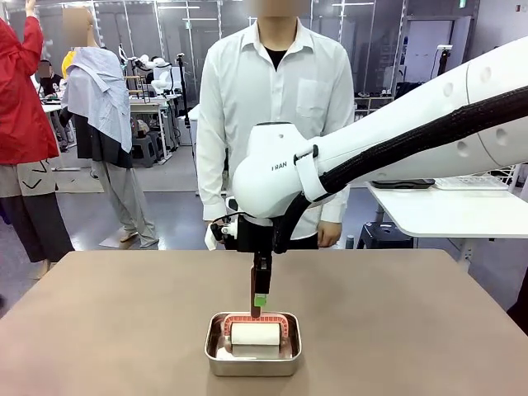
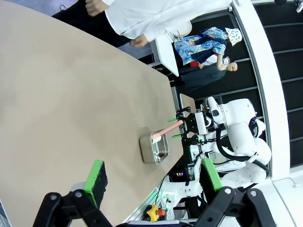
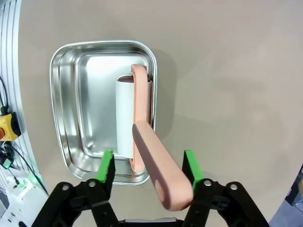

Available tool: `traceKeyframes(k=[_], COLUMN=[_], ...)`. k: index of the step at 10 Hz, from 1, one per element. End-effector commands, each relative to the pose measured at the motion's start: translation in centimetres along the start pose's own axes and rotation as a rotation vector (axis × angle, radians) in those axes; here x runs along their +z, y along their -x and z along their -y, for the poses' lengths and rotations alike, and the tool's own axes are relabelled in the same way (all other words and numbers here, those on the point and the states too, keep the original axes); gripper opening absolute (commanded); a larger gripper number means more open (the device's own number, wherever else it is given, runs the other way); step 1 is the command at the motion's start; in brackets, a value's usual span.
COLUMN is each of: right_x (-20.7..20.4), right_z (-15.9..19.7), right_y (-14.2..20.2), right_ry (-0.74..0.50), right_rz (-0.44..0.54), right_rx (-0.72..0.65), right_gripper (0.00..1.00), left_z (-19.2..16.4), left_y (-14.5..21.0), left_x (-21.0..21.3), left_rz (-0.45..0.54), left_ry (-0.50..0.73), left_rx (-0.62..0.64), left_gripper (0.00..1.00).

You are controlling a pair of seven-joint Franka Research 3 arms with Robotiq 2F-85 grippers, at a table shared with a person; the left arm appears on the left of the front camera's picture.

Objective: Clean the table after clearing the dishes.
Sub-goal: Place the Lint Roller back on top of the Airtight Container.

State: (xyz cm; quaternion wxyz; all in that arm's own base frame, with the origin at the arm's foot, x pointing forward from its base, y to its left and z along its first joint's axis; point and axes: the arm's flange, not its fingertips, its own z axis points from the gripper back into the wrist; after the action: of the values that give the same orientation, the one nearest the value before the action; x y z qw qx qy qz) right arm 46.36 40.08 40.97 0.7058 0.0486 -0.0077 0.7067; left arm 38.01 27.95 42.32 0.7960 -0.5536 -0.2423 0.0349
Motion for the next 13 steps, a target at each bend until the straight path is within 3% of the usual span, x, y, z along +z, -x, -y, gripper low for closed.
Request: traceKeyframes(k=[1,13], right_x=[0.13,0.42], right_z=[-0.63,-0.12], right_y=[0.21,-0.21], right_ry=[0.025,0.016], right_rz=[0.008,0.01], right_rx=[0.017,0.004], right_gripper=[1.0,1.0], left_z=[0.09,0.09], left_y=[0.17,0.17], left_x=[0.28,0.28], left_rz=[-0.002,-0.002], left_ry=[-0.01,-0.01], left_rx=[-0.004,-0.004], left_gripper=[1.0,1.0])
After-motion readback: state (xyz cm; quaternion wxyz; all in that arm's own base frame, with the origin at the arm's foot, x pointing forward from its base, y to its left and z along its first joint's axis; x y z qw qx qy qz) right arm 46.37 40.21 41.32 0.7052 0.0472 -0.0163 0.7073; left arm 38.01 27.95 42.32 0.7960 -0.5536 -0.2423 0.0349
